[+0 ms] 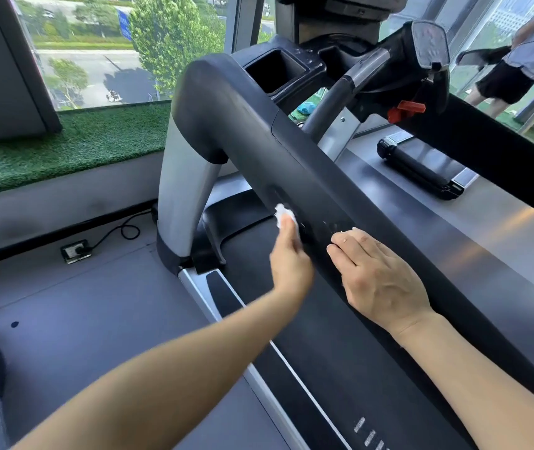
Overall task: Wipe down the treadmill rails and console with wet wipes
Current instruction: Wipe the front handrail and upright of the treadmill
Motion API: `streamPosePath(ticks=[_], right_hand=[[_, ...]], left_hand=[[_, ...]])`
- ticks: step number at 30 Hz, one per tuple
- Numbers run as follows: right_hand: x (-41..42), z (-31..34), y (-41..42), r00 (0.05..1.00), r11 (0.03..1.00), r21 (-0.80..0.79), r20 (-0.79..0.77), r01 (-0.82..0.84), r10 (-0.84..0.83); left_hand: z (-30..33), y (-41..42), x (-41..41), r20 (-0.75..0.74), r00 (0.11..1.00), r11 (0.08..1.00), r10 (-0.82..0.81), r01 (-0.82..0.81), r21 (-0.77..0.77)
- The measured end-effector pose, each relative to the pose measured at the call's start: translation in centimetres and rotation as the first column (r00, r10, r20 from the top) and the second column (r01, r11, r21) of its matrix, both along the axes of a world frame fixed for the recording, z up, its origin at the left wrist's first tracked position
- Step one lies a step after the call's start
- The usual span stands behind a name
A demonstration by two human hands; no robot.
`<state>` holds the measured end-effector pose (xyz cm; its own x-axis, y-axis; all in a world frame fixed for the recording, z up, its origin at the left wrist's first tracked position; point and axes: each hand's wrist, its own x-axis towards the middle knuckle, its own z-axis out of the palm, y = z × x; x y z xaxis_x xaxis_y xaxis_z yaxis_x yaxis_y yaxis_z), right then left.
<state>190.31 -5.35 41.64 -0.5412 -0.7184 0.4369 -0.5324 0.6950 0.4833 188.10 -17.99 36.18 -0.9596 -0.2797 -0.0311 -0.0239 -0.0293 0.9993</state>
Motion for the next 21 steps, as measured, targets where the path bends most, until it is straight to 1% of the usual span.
streamPosePath(ticks=[2,4,9,11,12,14,16,18,19,21], right_hand=[[-0.1,-0.1,0.0,1.000,1.000,0.008,-0.009,0.001,0.000],[-0.1,-0.2,0.0,1.000,1.000,0.005,-0.008,-0.010,0.010],[-0.1,-0.3,0.0,1.000,1.000,0.006,-0.016,-0.026,0.026],[-0.1,-0.3,0.1,0.999,1.000,0.010,-0.013,-0.029,0.029],[-0.1,-0.3,0.1,0.999,0.999,0.008,-0.012,-0.031,0.031],[-0.1,-0.2,0.1,0.999,0.999,0.007,-0.010,-0.033,0.033],[-0.1,-0.2,0.0,0.999,0.999,0.006,-0.016,-0.036,0.036],[0.0,-0.2,0.0,0.999,0.999,-0.001,-0.013,-0.042,0.042],[0.0,-0.2,0.0,0.999,0.999,-0.004,-0.012,-0.045,0.045],[0.0,-0.3,-0.1,0.999,0.999,-0.011,-0.018,-0.049,0.048]], left_hand=[[0.1,-2.1,-3.5,0.092,0.994,0.998,0.064,-0.061,-0.035],[0.0,-2.6,-4.2,0.115,0.990,0.997,0.081,-0.079,-0.025],[-0.3,1.0,2.5,-0.034,0.999,0.996,-0.041,0.043,0.080],[-0.7,0.9,2.4,-0.054,0.997,0.995,-0.050,0.055,0.086],[-0.8,0.3,1.4,-0.050,0.998,0.996,-0.037,0.041,0.078],[-0.9,-1.4,-1.6,-0.036,0.999,1.000,0.010,-0.010,0.014],[-0.7,-3.1,-4.8,0.047,0.996,0.996,0.079,-0.077,-0.033],[-0.6,-3.4,-5.8,0.080,0.988,0.991,0.132,-0.130,-0.030],[-0.5,-3.1,-5.2,0.070,0.987,0.989,0.145,-0.144,-0.015],[-0.6,-1.4,-2.5,-0.007,0.991,0.990,0.134,-0.134,0.051]])
